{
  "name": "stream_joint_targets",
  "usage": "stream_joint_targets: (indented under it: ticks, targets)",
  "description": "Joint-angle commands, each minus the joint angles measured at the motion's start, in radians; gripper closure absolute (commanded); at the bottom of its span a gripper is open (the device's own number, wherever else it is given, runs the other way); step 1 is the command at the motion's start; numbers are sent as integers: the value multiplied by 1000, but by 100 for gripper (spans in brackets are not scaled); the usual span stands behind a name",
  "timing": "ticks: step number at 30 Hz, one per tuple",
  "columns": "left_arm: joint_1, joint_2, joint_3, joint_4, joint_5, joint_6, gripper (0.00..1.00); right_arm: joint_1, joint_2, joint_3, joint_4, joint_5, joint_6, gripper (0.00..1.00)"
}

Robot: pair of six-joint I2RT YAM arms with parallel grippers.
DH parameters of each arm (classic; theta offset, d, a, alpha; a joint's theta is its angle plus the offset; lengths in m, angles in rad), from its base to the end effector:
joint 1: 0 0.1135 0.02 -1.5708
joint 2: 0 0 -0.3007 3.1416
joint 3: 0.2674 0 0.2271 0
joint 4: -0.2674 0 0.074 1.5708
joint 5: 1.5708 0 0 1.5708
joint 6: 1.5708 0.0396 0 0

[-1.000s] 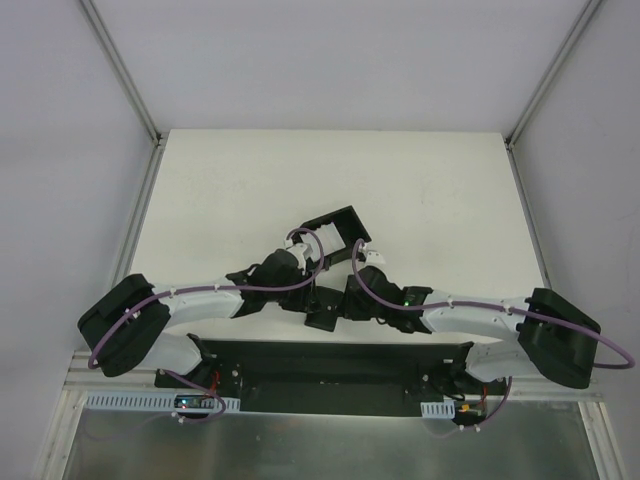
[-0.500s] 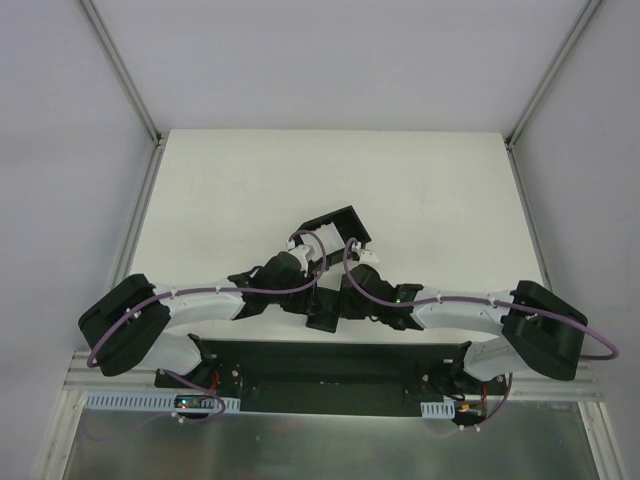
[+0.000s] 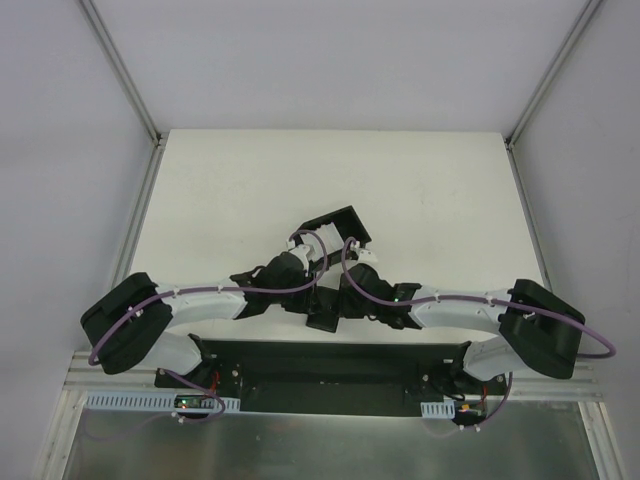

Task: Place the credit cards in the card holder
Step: Close the card holder at the center of the board.

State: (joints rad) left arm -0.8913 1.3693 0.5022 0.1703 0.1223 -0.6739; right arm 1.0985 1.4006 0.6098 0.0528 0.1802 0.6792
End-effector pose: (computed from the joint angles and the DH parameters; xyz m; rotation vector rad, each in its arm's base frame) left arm 0.1434 -0.1852 0.2072 0.3353 2.4269 -0.9130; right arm 0.1198 0.2188 0.2203 -0.4051 2.3641 0.6864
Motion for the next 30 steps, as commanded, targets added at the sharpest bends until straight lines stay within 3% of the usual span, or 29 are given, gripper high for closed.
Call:
stream_joint_targets:
  ticks: [1,7,10,14,21,23,26,30]
  targets:
    - [-38,66,-24,-115,7,-6,68,14,-8,24,39,-2,0,80]
    - [-43,62,-21,-115,-1,-18,67,15,-22,24,25,4,2,81]
    - [-43,63,-21,-115,-4,-18,61,17,-8,38,10,-2,-7,81]
    - [-46,50,-19,-115,-3,-19,62,15,-6,27,32,-5,-1,81]
    - [-47,50,-17,-115,-12,-13,89,17,0,28,22,-2,2,81]
    - [-46,48,-14,-117,-12,-10,91,17,-8,27,16,7,-1,80]
    - [-46,43,-11,-118,-10,-10,84,15,-8,28,1,18,-4,79]
    - [-47,30,-8,-124,-16,-4,68,18,-12,30,-18,25,-4,79]
